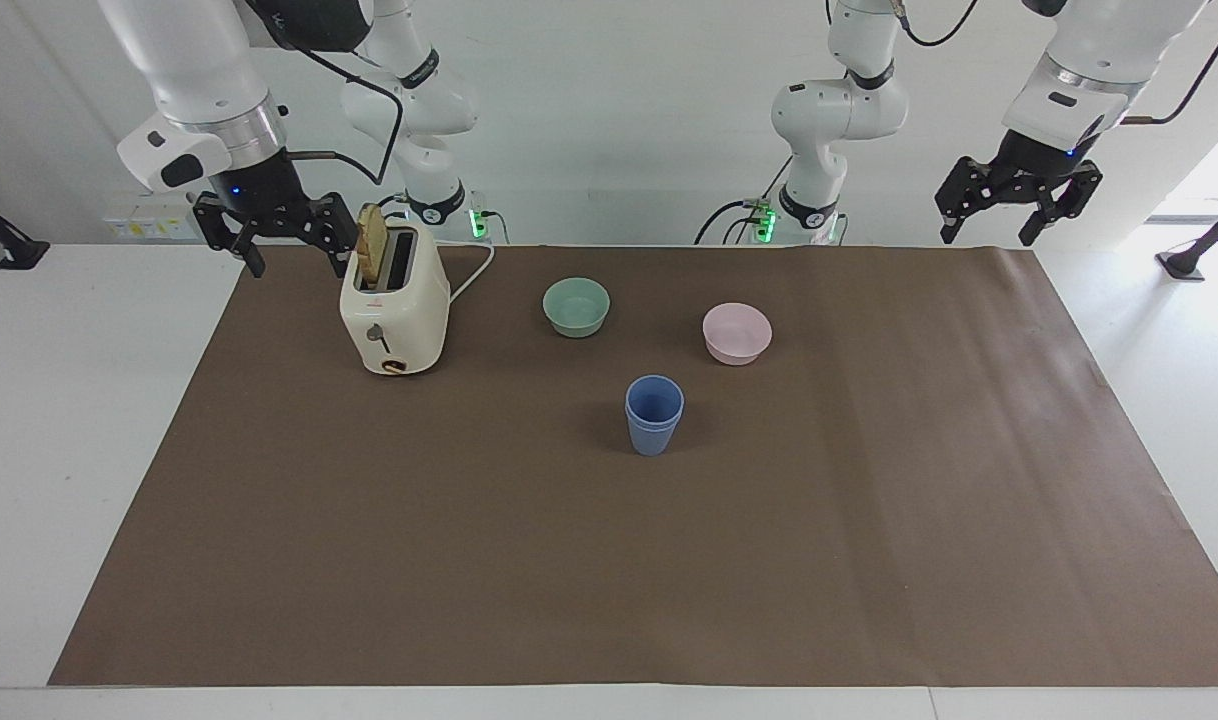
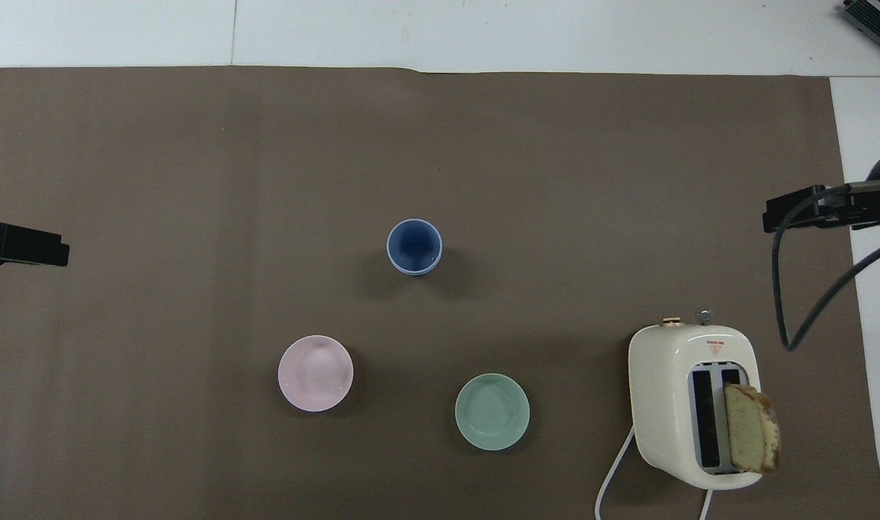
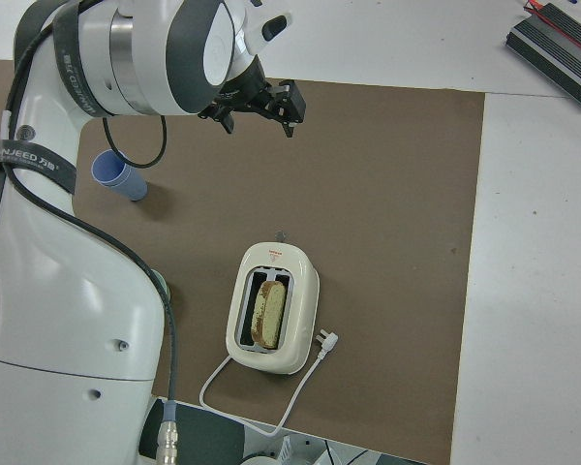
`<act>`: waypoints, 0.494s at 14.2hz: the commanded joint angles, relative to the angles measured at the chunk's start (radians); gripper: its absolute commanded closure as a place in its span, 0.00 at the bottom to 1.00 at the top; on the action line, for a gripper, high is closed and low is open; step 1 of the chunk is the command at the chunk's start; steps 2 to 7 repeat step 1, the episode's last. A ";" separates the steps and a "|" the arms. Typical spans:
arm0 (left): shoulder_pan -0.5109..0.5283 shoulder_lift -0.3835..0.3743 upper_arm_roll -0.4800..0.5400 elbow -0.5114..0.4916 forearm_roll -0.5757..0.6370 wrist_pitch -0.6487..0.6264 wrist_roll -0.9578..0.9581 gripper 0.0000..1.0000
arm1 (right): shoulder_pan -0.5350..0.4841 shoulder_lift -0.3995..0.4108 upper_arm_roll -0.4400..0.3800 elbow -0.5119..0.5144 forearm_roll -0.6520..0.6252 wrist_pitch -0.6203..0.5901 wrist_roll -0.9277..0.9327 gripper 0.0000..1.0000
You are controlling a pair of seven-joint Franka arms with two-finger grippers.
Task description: Stack blue cups with both arms
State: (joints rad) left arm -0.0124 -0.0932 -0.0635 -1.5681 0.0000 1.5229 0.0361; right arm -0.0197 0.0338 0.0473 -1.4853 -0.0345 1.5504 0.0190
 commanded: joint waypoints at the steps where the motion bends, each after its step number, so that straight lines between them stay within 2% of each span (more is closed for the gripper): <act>1: 0.009 -0.014 -0.002 -0.012 -0.006 -0.009 0.008 0.00 | -0.011 -0.026 0.005 -0.032 0.002 0.013 -0.021 0.00; 7: 0.009 -0.014 -0.002 -0.012 -0.006 -0.009 0.008 0.00 | -0.011 -0.026 0.005 -0.032 0.002 0.013 -0.021 0.00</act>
